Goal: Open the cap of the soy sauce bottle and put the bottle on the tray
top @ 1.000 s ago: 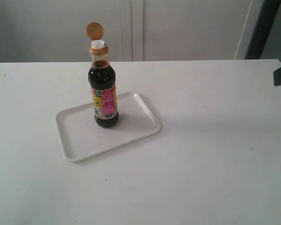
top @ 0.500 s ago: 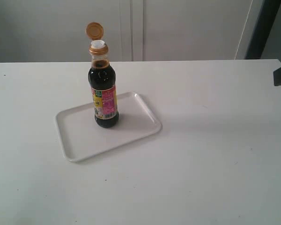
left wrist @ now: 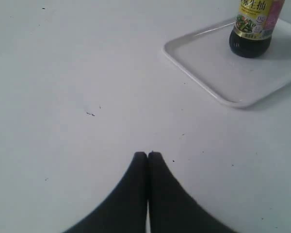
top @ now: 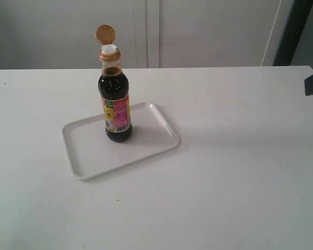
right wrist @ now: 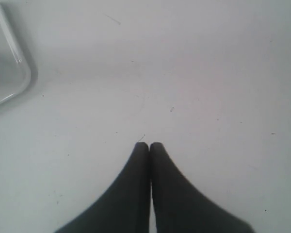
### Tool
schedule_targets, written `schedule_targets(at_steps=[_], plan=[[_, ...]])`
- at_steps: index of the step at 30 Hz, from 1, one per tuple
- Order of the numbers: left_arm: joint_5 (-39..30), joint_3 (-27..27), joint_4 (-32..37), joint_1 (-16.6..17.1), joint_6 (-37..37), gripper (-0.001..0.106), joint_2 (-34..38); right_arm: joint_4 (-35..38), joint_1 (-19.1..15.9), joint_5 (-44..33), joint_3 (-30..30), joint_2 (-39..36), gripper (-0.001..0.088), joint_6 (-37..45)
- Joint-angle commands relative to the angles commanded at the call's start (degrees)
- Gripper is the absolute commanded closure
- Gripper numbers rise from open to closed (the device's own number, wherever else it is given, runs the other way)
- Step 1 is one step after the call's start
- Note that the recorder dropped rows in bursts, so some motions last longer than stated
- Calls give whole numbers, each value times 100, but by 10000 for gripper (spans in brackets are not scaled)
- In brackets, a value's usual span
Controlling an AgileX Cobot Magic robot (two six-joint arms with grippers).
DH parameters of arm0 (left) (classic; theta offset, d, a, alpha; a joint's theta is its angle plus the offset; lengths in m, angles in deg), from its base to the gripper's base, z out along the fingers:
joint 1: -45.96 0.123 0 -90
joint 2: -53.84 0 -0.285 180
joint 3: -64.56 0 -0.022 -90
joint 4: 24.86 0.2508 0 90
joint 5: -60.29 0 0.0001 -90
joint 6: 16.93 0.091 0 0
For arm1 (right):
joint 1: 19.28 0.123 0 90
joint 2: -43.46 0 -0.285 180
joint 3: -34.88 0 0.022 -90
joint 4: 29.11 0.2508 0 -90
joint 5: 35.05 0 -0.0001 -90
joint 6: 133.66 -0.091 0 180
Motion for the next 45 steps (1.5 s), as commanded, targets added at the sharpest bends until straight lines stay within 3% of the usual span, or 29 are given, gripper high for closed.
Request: schedule_targets(at_steps=[5,18,45], plan=[[182,-225,-18,0,29,1053,0,0,0,0,0,0,868,0],[366,-225,-217,0,419,1053,0,0,0,0,0,0,868,0],[356,-225,-207,0,173,1053,0,0,0,0,0,0,868,0]])
